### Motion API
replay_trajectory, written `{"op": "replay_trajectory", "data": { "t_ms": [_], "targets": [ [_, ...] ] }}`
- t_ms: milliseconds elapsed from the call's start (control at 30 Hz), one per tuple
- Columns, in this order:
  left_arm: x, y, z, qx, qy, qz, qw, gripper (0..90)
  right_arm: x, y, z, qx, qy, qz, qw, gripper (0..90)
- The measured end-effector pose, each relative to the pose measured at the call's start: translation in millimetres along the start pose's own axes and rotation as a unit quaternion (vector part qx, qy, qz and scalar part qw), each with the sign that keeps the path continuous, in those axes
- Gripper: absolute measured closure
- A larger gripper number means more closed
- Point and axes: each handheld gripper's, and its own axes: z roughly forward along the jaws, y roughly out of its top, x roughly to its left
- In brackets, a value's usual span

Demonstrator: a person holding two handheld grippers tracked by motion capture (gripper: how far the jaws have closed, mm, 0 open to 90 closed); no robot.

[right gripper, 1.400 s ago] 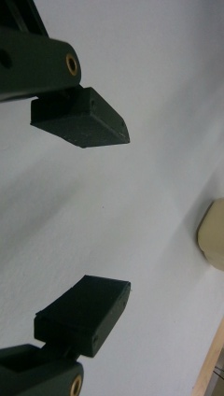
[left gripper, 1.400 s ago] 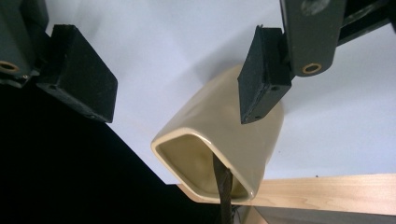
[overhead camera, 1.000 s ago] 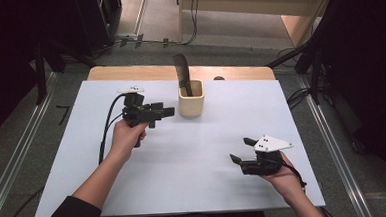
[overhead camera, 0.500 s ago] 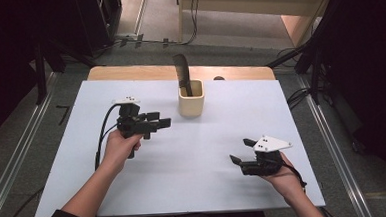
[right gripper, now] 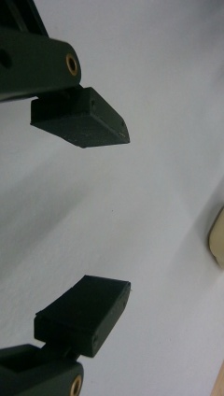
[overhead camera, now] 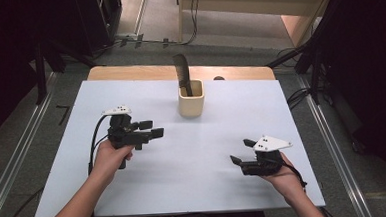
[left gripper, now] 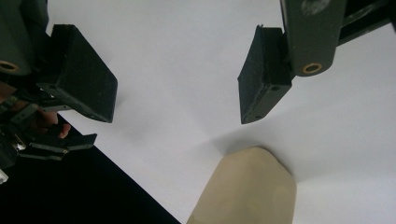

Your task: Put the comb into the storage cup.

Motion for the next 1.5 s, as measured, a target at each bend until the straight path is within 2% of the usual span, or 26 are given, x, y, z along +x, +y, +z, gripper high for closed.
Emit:
{"op": "replay_trajectory", "data": {
  "t_ms": [400, 533, 733, 1100, 1300, 1500],
  "targets": [
    [-5.3, -19.3, -6.0, 0.020, 0.003, 0.011, 0.9997, 29.5, 0.0, -0.5, 0.5, 0.003, 0.006, 0.004, 1.0000, 23.3],
    [-6.7, -28.0, -7.3, 0.028, -0.005, 0.010, 0.9995, 29.5, 0.3, -0.9, 1.1, 0.008, 0.007, 0.004, 0.9999, 23.3],
    [-9.7, -36.9, -9.8, 0.045, -0.006, 0.023, 0.9987, 28.0, 0.2, -1.1, 1.0, 0.008, 0.007, 0.004, 0.9999, 23.3],
    [-6.7, -48.5, -27.0, 0.057, 0.008, 0.026, 0.9980, 28.0, -0.2, -1.5, 0.6, 0.010, 0.010, 0.004, 0.9999, 23.3],
    [-4.3, -53.5, -38.1, 0.064, 0.029, 0.034, 0.9969, 28.0, -0.1, -1.8, -1.7, 0.011, 0.014, 0.005, 0.9998, 23.3],
    [0.9, -59.2, -49.7, 0.064, 0.043, 0.027, 0.9967, 28.0, -1.6, -2.8, -4.8, 0.013, 0.014, 0.009, 0.9998, 23.3]
  ]
}}
